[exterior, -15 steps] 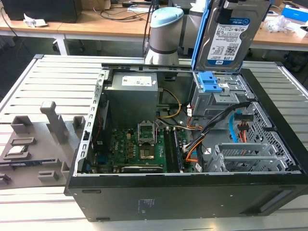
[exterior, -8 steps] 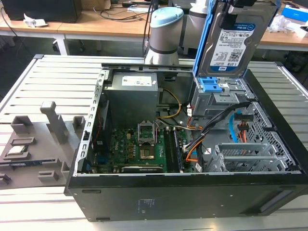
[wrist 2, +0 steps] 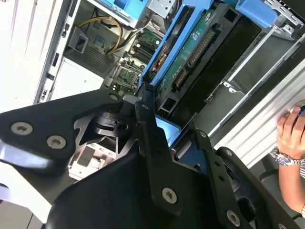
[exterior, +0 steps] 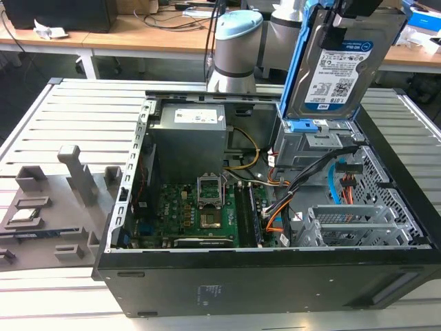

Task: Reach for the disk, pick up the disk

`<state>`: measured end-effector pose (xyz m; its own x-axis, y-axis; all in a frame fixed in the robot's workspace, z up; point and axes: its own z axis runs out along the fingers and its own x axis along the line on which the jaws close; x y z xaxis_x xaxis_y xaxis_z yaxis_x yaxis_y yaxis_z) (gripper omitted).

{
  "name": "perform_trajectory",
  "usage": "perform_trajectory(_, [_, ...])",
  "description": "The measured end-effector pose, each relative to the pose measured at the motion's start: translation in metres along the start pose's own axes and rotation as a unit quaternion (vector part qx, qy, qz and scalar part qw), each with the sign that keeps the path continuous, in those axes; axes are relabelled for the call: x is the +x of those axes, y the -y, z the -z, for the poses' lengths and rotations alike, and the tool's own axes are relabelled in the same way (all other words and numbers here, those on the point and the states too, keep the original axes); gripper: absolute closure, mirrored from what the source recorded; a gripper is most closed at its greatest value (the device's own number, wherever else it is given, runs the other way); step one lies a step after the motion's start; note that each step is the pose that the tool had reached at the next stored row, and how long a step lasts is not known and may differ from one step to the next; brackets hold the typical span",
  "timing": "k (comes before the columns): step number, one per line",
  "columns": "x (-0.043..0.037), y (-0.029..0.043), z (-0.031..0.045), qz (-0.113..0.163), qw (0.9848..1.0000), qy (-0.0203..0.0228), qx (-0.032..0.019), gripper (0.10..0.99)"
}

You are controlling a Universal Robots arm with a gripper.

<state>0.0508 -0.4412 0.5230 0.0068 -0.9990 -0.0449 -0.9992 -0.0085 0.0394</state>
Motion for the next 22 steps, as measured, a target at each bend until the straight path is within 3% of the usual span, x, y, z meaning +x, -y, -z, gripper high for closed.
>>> perform_trajectory(8, [0.0185,-0.0002,0.0008,0.000,1.0000,0.0000,0.0000,0.718])
perform_trajectory(15, [0.0420,-0.0004,0.0018,0.000,1.0000,0.0000,0.0000,0.718])
perform_trajectory(22, [0.0557,-0.0005,0.0025,0.000,1.0000,0.0000,0.0000,0.718])
